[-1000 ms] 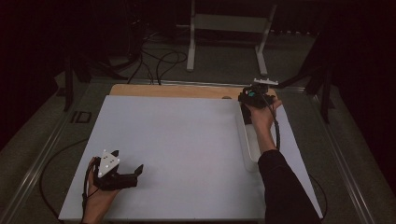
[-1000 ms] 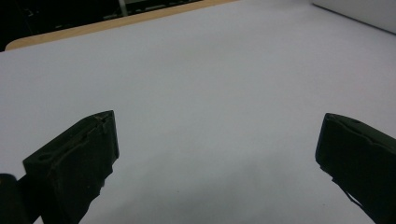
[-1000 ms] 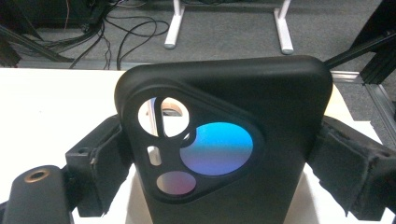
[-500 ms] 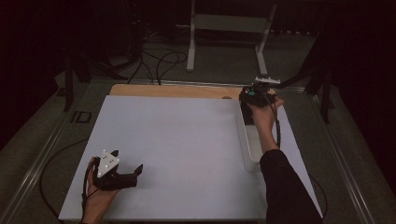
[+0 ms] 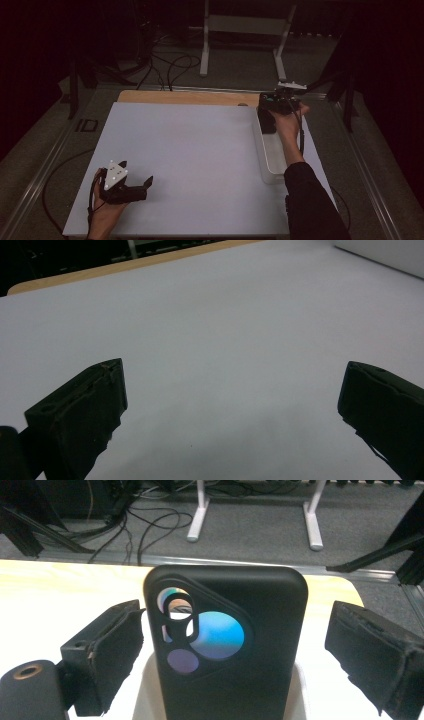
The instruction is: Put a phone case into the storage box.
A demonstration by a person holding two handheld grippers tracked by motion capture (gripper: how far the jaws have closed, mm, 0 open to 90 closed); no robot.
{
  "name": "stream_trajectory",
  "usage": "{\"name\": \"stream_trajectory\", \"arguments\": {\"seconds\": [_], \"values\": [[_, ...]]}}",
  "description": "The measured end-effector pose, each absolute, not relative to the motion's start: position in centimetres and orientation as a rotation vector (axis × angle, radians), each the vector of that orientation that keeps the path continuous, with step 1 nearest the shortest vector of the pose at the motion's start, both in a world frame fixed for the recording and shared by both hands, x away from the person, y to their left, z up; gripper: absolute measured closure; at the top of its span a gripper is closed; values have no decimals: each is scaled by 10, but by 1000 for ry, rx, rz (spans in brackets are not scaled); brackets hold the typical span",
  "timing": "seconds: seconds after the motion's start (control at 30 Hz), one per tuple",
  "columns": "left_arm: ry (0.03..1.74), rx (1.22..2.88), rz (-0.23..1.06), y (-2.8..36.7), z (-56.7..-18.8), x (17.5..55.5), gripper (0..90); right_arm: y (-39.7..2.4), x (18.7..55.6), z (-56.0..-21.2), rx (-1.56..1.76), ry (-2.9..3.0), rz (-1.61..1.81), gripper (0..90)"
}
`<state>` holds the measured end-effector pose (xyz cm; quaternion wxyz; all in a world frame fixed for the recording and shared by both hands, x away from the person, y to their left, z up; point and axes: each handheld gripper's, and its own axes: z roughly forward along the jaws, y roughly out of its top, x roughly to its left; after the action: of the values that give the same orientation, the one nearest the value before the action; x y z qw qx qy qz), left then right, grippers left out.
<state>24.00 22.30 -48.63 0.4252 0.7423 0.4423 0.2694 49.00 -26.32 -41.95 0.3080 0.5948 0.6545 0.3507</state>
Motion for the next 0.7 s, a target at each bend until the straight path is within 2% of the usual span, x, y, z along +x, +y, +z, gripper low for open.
{"name": "stream_trajectory", "arguments": {"seconds": [0.43,0.7], "values": [[1104,1857,676,222,-486,240,0,-263,468,-418,1521,1799,976,86],[1100,1851,671,223,-485,240,0,-258,437,-413,1440,1855,1063,86]]}}
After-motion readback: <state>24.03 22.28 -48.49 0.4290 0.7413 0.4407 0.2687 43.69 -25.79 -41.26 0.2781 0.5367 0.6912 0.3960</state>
